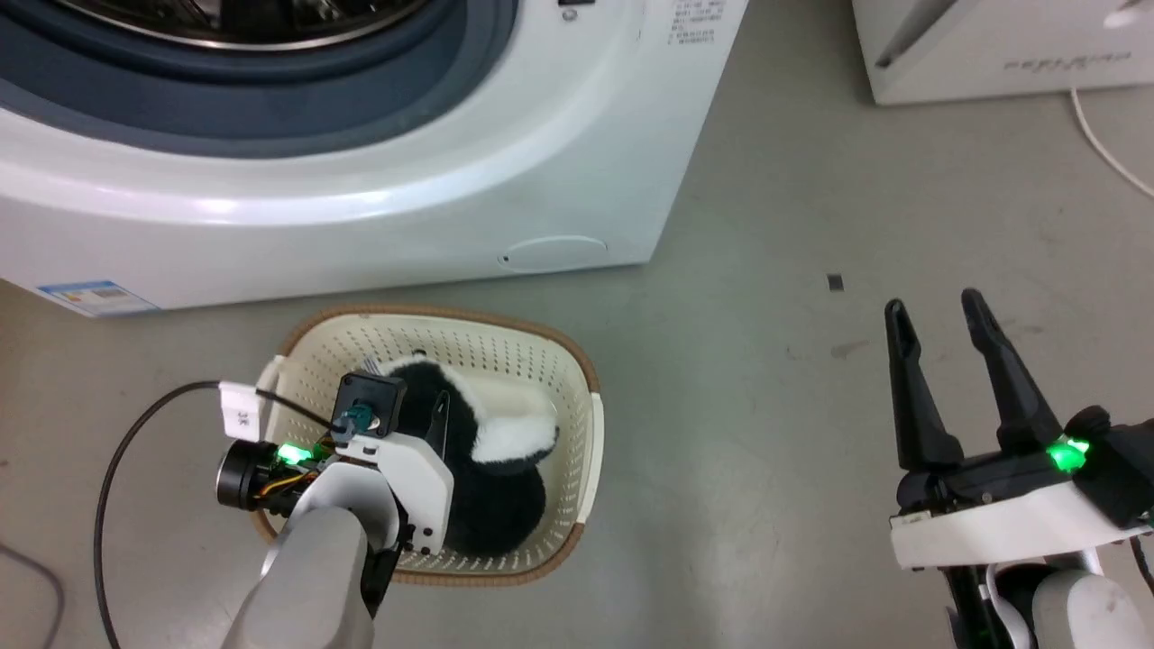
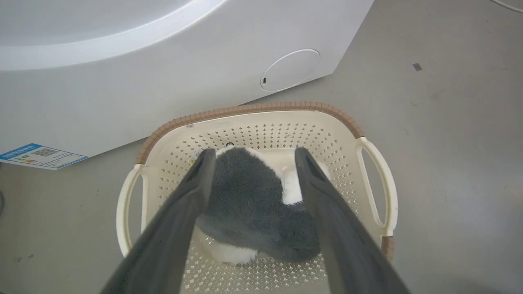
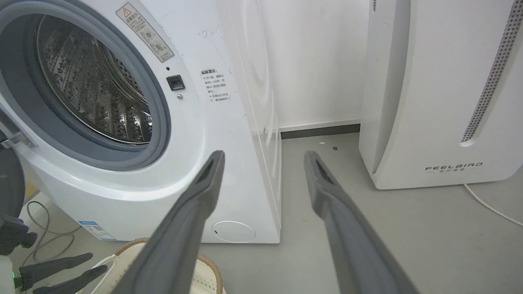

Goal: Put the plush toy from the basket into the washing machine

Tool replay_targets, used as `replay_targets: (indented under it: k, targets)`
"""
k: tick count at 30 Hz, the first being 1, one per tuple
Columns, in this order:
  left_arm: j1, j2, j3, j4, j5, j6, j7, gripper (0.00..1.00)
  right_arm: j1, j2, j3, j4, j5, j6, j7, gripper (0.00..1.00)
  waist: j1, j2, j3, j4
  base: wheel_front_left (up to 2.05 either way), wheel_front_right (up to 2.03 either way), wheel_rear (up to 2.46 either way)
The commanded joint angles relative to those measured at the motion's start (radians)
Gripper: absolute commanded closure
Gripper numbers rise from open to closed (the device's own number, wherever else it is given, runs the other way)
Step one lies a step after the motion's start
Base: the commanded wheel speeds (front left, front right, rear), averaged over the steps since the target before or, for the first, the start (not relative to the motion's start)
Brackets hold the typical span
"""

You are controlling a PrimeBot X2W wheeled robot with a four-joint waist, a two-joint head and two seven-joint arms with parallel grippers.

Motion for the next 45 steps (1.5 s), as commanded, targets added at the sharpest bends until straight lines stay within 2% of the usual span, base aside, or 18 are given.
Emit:
replay_targets:
  k: [1, 23, 45]
  targets:
    - [-0.025, 0.007, -0.008, 0.022, 0.005, -0.003, 0.004, 0.00, -0.022, 0.000, 0.003, -0.010, 0.010, 0.000, -0.011, 0.00, -0.0002, 0.0000, 0.025, -0.009, 0.00, 0.00, 0.00]
    - [-0.249, 0.057, -0.034, 0.250, -0.068, -0.036, 0.167, 0.00, -0.117, 0.000, 0.019, -0.084, 0.063, 0.000, -0.056, 0.00, -0.0002, 0.0000, 0.285, -0.033, 0.00, 0.00, 0.00]
    - [-0.472, 0.093, -0.116, 0.476, -0.092, -0.018, 0.177, 0.00, -0.181, 0.000, 0.033, -0.131, 0.122, -0.001, -0.102, 0.00, -0.0002, 0.0000, 0.482, -0.073, 0.00, 0.00, 0.00]
